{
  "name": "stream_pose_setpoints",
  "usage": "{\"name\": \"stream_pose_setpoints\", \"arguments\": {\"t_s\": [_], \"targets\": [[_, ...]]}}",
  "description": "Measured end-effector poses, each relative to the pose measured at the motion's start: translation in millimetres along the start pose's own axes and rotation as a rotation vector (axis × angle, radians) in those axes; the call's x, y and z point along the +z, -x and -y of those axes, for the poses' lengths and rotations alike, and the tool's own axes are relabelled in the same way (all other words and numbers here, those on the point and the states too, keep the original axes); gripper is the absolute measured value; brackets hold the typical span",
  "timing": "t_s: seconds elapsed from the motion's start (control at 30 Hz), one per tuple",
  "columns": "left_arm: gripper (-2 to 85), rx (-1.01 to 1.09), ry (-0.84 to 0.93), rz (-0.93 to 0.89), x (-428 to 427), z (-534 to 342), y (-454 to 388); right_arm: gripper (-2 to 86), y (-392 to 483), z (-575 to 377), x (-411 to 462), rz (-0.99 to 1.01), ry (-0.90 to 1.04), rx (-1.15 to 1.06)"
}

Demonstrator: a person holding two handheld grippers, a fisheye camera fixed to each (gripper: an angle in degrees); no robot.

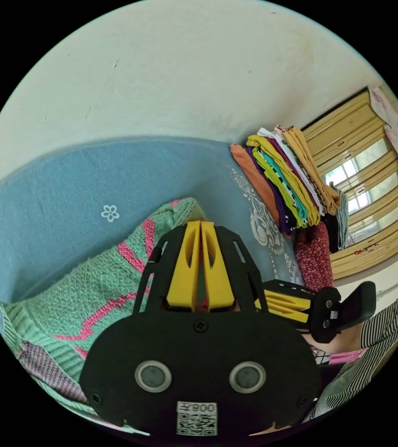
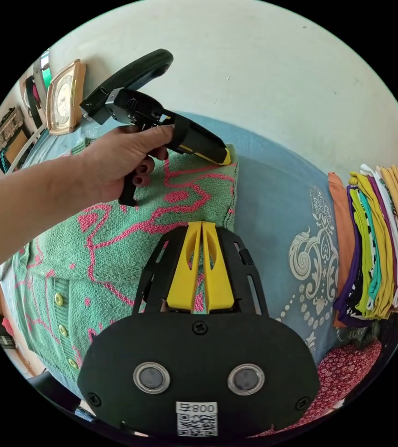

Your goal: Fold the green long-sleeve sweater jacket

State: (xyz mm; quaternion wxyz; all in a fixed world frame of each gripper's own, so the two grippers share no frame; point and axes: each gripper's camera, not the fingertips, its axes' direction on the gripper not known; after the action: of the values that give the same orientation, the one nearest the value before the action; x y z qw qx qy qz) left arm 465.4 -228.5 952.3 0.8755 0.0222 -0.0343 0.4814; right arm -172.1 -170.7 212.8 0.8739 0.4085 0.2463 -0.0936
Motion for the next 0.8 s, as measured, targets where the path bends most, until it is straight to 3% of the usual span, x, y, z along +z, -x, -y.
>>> {"name": "stream_pose_setpoints", "arguments": {"t_s": [0.23, 0.37, 0.47, 0.6, 0.73, 0.8], "targets": [[0.1, 0.042, -0.111, -0.098, -78.9, -79.0, -47.4, 0.0, 9.6, 8.1, -40.1, 0.097, -0.110, 0.051], [0.1, 0.032, 0.105, -0.011, -56.4, -106.8, -53.4, 0.1, 22.3, 17.6, -7.7, 0.104, 0.032, 0.028], [0.1, 0.000, 0.027, -0.050, -98.4, -139.5, -56.8, 0.1, 28.9, 23.1, -18.3, 0.117, 0.028, 0.041], [0.2, -0.127, -0.107, -0.022, -194.0, -246.5, -63.6, 0.0, 50.7, 24.3, -43.0, 0.148, -0.050, 0.003], [0.2, -0.380, -0.069, 0.167, -262.2, -379.1, -43.4, 0.0, 68.1, 29.1, -18.2, 0.122, 0.076, -0.017], [0.3, -0.428, -0.088, 0.105, -278.2, -423.4, -29.1, 0.0, 71.2, 35.3, -19.9, 0.165, 0.050, 0.007]]}}
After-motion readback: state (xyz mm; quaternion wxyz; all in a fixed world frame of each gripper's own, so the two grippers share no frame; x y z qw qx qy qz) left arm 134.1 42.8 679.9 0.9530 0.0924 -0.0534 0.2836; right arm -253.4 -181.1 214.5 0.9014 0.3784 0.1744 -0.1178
